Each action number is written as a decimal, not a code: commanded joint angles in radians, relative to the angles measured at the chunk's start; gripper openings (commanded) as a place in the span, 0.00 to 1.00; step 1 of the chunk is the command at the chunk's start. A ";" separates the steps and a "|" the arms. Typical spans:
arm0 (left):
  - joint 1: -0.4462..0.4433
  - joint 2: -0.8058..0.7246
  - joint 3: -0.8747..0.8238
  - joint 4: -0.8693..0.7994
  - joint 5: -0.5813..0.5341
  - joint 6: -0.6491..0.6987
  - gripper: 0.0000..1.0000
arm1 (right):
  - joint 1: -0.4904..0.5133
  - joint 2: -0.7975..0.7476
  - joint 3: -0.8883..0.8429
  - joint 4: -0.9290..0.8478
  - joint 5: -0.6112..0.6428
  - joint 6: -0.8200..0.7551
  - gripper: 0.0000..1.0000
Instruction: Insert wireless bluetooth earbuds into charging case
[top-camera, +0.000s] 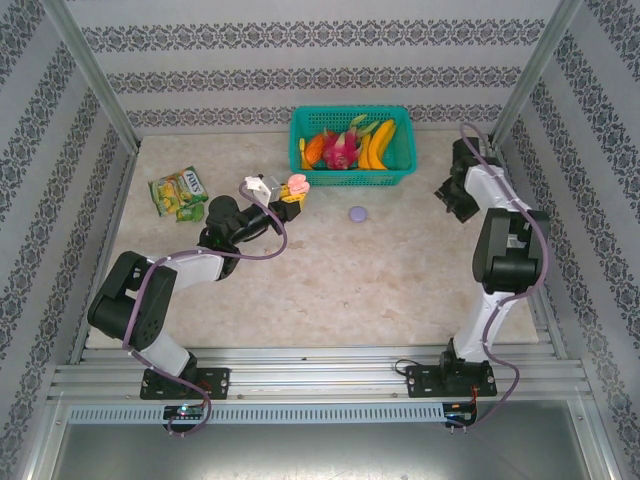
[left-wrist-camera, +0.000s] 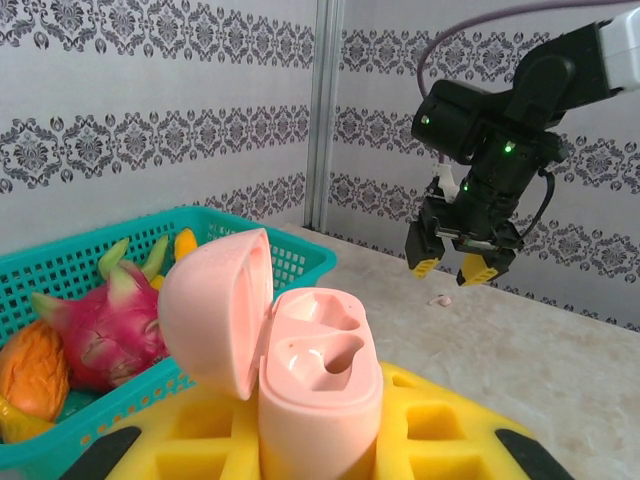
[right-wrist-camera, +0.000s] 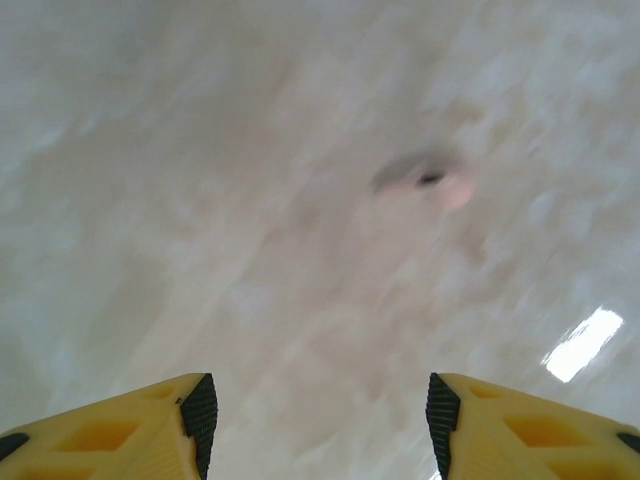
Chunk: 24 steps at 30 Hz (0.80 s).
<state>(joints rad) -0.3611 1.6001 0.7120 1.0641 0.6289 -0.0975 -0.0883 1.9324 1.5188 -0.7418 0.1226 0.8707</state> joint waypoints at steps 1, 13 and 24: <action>-0.014 0.003 0.031 0.080 0.033 -0.028 0.00 | 0.080 -0.073 -0.029 0.075 0.018 0.091 0.61; -0.013 -0.012 0.026 0.059 0.051 -0.031 0.00 | 0.240 0.208 0.305 0.069 0.167 0.134 0.62; -0.014 0.007 0.036 0.062 0.047 -0.041 0.00 | 0.158 0.267 0.340 0.063 0.272 0.046 0.62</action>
<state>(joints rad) -0.3611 1.6001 0.7132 1.0855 0.6540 -0.1181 0.1364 2.1544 1.8763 -0.7444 0.3031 0.9405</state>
